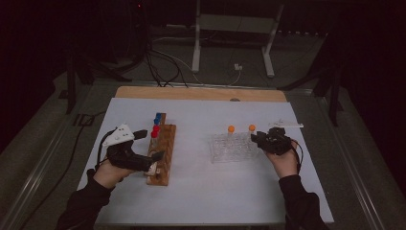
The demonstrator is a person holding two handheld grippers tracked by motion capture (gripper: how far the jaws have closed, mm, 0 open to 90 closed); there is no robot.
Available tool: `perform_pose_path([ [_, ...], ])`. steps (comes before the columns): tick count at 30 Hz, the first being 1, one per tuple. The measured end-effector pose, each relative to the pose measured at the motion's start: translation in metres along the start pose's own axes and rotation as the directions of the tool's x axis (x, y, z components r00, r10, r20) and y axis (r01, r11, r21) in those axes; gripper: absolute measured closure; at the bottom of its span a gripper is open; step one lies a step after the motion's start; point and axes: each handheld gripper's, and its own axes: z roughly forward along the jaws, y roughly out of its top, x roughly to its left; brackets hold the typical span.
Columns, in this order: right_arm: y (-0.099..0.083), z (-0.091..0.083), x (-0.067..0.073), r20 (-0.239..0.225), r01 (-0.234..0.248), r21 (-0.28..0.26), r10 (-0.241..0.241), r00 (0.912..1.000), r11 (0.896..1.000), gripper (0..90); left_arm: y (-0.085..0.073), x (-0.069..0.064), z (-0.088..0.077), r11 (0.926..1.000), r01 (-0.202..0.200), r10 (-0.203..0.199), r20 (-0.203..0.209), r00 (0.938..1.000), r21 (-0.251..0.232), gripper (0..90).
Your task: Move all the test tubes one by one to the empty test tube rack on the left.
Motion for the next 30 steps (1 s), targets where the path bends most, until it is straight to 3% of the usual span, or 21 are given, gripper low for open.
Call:
perform_pose_path([
  [6,0.004,0.007,0.003,-0.018,-0.002,-0.007,0.001,0.9998,1.0,70.7,0.0,0.0,0.0,1.0,0.002,-0.002,0.001,1.0,0.001,2.7],
  [16,0.005,0.013,0.005,0.011,0.023,0.008,-0.023,0.9997,1.0,74.0,0.0,0.001,0.001,1.0,0.005,-0.006,0.004,1.0,0.003,2.7],
  [21,0.006,0.011,0.007,0.032,0.044,0.017,-0.044,0.9985,0.999,75.1,0.0,0.0,0.0,1.0,0.008,-0.008,0.006,1.0,0.002,2.7],
  [30,0.013,-0.003,0.012,0.058,0.074,-0.039,-0.072,0.9958,0.996,75.4,0.001,0.0,-0.001,1.0,0.004,-0.004,0.005,1.0,0.003,2.7],
])
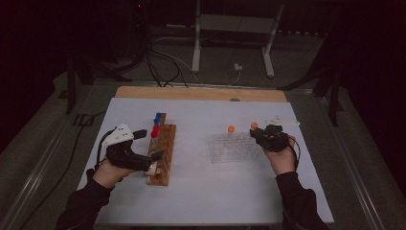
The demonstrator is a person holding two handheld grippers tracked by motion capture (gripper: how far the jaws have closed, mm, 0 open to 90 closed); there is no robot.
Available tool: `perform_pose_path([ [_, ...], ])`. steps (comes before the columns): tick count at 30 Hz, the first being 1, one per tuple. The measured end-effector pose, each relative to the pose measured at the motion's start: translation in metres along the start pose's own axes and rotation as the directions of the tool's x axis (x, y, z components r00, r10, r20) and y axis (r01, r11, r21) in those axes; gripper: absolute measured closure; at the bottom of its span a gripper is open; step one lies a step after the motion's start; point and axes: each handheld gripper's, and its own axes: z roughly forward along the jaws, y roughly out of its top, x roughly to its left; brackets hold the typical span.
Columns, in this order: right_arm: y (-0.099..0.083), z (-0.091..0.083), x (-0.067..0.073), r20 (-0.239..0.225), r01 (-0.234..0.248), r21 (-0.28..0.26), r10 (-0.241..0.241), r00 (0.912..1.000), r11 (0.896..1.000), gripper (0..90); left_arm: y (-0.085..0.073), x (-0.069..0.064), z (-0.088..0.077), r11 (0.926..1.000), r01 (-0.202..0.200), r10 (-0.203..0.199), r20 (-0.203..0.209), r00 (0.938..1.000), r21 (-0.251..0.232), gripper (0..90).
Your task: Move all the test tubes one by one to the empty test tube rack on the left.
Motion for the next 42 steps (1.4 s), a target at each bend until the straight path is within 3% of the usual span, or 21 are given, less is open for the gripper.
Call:
perform_pose_path([
  [5,0.008,-0.019,-0.003,-0.006,-0.022,-0.059,0.021,0.9998,0.998,75.5,0.0,0.0,0.0,1.0,-0.004,0.004,0.002,1.0,0.002,2.8],
  [11,0.017,-0.043,0.0,0.005,0.007,-0.115,-0.006,1.0,0.993,75.4,0.002,-0.002,-0.001,1.0,-0.003,0.003,0.008,1.0,-0.003,2.8],
  [14,0.02,-0.051,0.004,-0.011,0.012,-0.133,-0.013,0.9999,0.991,75.4,0.004,-0.003,-0.002,1.0,-0.006,0.007,0.014,0.9999,-0.004,2.8],
  [19,0.024,-0.058,0.022,-0.064,0.058,-0.129,-0.067,0.9957,0.99,75.4,0.006,-0.007,-0.002,0.9999,-0.013,0.013,0.03,0.9995,-0.008,2.8],
  [23,0.027,-0.06,0.039,-0.112,0.099,-0.121,-0.112,0.9873,0.988,75.4,0.008,-0.011,-0.003,0.9998,-0.018,0.019,0.043,0.9989,-0.011,2.8],
  [30,0.027,-0.057,0.071,-0.199,0.17,-0.109,-0.189,0.9616,0.979,75.5,0.012,-0.019,-0.002,0.9994,-0.03,0.031,0.073,0.9968,-0.014,2.9],
  [38,0.019,-0.042,0.106,-0.29,0.252,-0.067,-0.26,0.9211,0.966,75.4,0.015,-0.029,0.002,0.9992,-0.039,0.04,0.117,0.9924,-0.013,3.5],
  [42,0.013,-0.034,0.121,-0.329,0.287,-0.042,-0.284,0.9007,0.957,75.4,0.016,-0.037,0.009,0.9987,-0.05,0.05,0.152,0.9871,-0.007,4.0],
])
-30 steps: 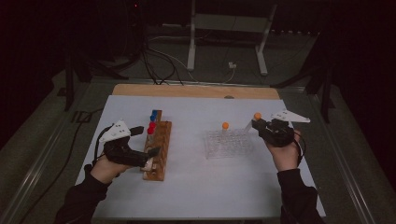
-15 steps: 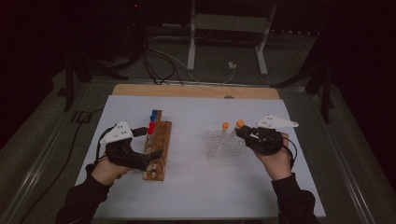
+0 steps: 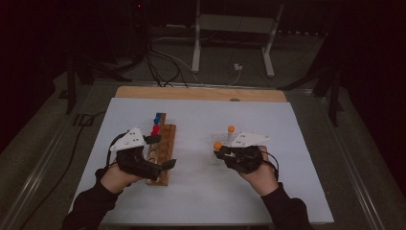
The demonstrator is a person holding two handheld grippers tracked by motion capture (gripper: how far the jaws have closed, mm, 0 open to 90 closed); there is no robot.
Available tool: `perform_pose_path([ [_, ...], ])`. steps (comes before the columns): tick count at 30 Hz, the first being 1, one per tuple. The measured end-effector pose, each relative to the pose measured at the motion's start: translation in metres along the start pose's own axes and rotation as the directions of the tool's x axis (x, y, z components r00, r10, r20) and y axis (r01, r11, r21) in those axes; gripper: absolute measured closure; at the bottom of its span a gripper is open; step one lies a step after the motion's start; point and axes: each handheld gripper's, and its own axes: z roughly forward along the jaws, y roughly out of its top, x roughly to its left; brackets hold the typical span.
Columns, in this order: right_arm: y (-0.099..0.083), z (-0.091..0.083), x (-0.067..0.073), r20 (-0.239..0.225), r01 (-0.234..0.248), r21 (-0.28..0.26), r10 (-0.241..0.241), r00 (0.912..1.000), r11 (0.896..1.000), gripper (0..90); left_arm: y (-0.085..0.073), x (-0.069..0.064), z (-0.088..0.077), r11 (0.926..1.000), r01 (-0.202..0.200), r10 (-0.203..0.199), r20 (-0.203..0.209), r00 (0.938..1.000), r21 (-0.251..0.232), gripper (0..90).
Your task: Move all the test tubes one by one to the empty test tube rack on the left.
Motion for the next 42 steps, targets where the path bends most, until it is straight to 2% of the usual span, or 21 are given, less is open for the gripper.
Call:
perform_pose_path([
  [6,-0.002,0.011,0.015,-0.061,0.028,0.023,-0.027,0.9978,0.999,75.5,-0.002,-0.007,0.013,0.9999,-0.006,0.005,0.044,0.999,0.009,9.1],
  [8,-0.002,0.014,0.02,-0.077,0.039,0.032,-0.037,0.9964,0.999,75.5,-0.002,-0.01,0.017,1.0,-0.007,0.007,0.056,0.9984,0.004,14.2],
  [10,-0.002,0.016,0.025,-0.091,0.05,0.036,-0.047,0.9947,0.998,75.5,-0.001,-0.012,0.021,1.0,-0.008,0.007,0.086,0.9963,0.003,17.4],
  [16,-0.001,0.021,0.036,-0.126,0.071,0.045,-0.065,0.9899,0.996,75.4,-0.002,-0.018,0.032,0.9997,-0.022,0.021,0.103,0.9945,0.009,33.8],
  [23,0.0,0.022,0.043,-0.145,0.084,0.043,-0.077,0.9864,0.996,75.4,-0.005,-0.023,0.043,0.9989,-0.04,0.036,0.135,0.9901,0.027,48.9],
  [31,0.001,0.021,0.045,-0.155,0.087,0.039,-0.08,0.9846,0.995,75.4,-0.006,-0.026,0.051,0.9977,-0.059,0.053,0.144,0.9881,0.033,62.3],
  [42,0.001,0.021,0.047,-0.163,0.092,0.04,-0.085,0.983,0.995,75.4,-0.008,-0.027,0.057,0.9959,-0.076,0.067,0.16,0.9848,0.049,69.7],
])
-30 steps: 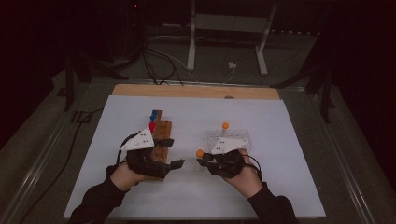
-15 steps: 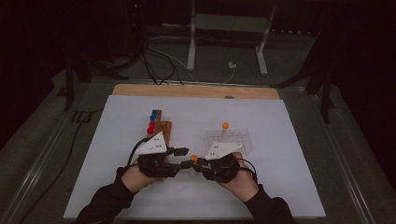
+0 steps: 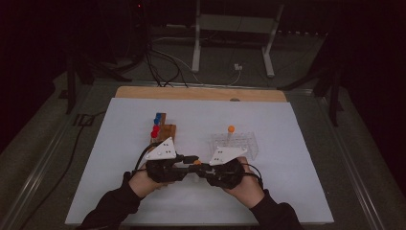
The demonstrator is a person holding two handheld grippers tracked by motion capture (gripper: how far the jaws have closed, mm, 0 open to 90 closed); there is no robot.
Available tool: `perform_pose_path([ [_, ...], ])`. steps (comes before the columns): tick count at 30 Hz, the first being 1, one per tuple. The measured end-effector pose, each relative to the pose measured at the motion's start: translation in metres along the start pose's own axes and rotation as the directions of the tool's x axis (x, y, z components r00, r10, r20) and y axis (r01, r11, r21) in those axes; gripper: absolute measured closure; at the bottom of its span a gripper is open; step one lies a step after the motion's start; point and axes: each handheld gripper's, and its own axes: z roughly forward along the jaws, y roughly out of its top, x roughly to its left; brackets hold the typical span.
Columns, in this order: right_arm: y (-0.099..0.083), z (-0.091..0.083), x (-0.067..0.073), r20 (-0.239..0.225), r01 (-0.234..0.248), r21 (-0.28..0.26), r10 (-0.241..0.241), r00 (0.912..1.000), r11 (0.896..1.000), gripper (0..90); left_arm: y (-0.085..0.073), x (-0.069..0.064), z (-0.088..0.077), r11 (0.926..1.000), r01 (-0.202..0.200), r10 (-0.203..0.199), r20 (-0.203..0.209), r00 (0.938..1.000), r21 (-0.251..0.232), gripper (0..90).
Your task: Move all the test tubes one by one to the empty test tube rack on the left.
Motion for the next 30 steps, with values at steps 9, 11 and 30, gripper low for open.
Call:
perform_pose_path([
  [9,-0.001,0.001,-0.001,-0.007,-0.008,-0.005,0.008,0.9999,1.0,75.3,-0.001,0.001,0.0,1.0,-0.001,0.001,-0.001,1.0,-0.003,71.5],
  [11,-0.001,0.0,-0.002,-0.007,-0.009,-0.023,0.009,0.9999,1.0,74.2,0.0,0.002,-0.002,1.0,0.001,-0.001,0.001,1.0,-0.008,71.5],
  [30,-0.001,-0.014,-0.013,0.089,-0.076,-0.126,0.088,0.9922,0.989,22.9,0.01,0.019,-0.038,0.9982,0.007,-0.014,-0.121,0.9926,-0.059,71.7],
])
